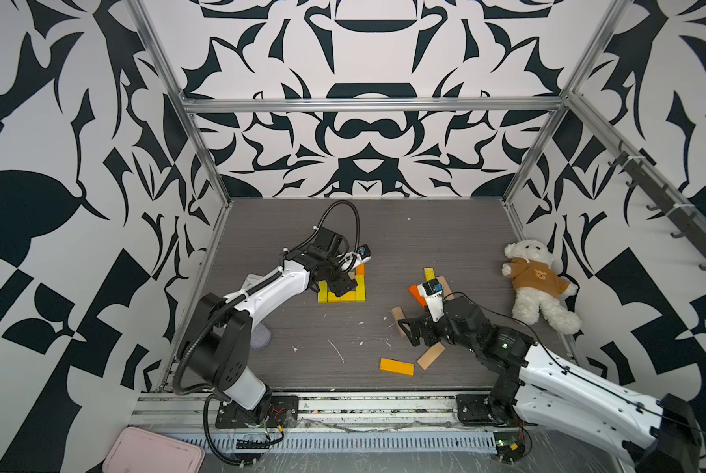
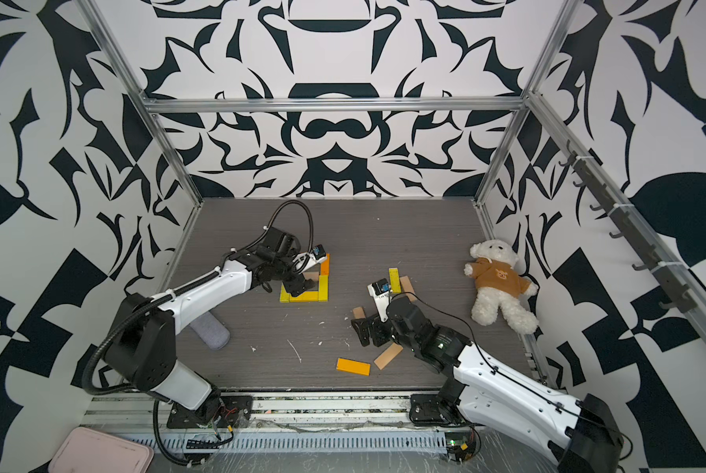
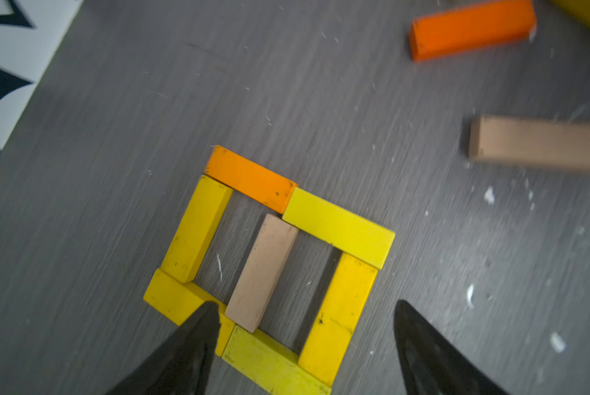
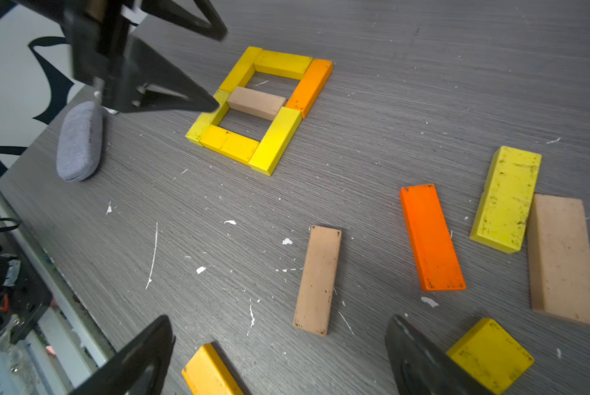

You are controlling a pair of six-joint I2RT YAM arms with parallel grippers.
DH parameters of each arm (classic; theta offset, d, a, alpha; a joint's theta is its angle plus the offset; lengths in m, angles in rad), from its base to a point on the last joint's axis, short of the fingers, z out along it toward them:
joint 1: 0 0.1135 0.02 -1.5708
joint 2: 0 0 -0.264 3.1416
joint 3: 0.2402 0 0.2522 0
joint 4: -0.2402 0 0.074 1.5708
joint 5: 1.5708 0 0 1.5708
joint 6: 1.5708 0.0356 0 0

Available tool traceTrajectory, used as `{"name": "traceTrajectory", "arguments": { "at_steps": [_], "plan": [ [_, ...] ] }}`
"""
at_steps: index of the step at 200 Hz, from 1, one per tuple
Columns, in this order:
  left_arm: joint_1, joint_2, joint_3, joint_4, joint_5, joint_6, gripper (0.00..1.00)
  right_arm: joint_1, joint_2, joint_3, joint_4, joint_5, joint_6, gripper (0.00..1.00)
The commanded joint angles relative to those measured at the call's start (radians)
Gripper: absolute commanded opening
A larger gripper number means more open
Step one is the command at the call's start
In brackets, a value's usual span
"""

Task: Assemble the number 8 with building blocks
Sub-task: Assemble the building block at the center of the board, then move the building block to the center of the board.

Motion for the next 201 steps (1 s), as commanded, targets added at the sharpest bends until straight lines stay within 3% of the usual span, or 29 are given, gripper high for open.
{"name": "traceTrajectory", "arguments": {
  "at_steps": [1, 19, 43, 53, 78, 104, 148, 201],
  "plan": [
    [0.004, -0.054, -0.037, 0.028, -0.051, -0.350, 0.91, -0.008, 0.072, 0.095, 0.067, 0.068, 0.049, 0.98],
    [0.005, -0.110, -0.072, 0.034, -0.080, -0.494, 1.00, -0.030, 0.144, 0.154, 0.037, 0.105, 0.071, 0.99],
    [0.007, -0.176, -0.087, 0.017, -0.044, -0.579, 0.99, -0.088, 0.209, 0.199, 0.016, 0.072, 0.066, 0.99],
    [0.007, -0.202, -0.102, 0.034, -0.008, -0.585, 0.99, -0.118, 0.237, 0.211, -0.003, 0.050, 0.064, 0.98],
    [0.007, -0.267, -0.147, 0.076, 0.062, -0.609, 0.99, -0.150, 0.303, 0.236, -0.063, 0.070, 0.054, 0.76],
    [0.007, -0.357, -0.195, 0.119, 0.164, -0.615, 0.99, -0.146, 0.383, 0.270, -0.158, 0.097, 0.072, 0.61],
    [0.007, -0.455, -0.233, 0.057, 0.244, -0.613, 0.99, -0.110, 0.469, 0.261, -0.155, 0.107, 0.117, 0.55],
    [0.008, -0.579, -0.256, -0.012, 0.254, -0.596, 0.99, -0.046, 0.629, 0.297, -0.110, 0.087, 0.156, 0.53]
  ]
}}
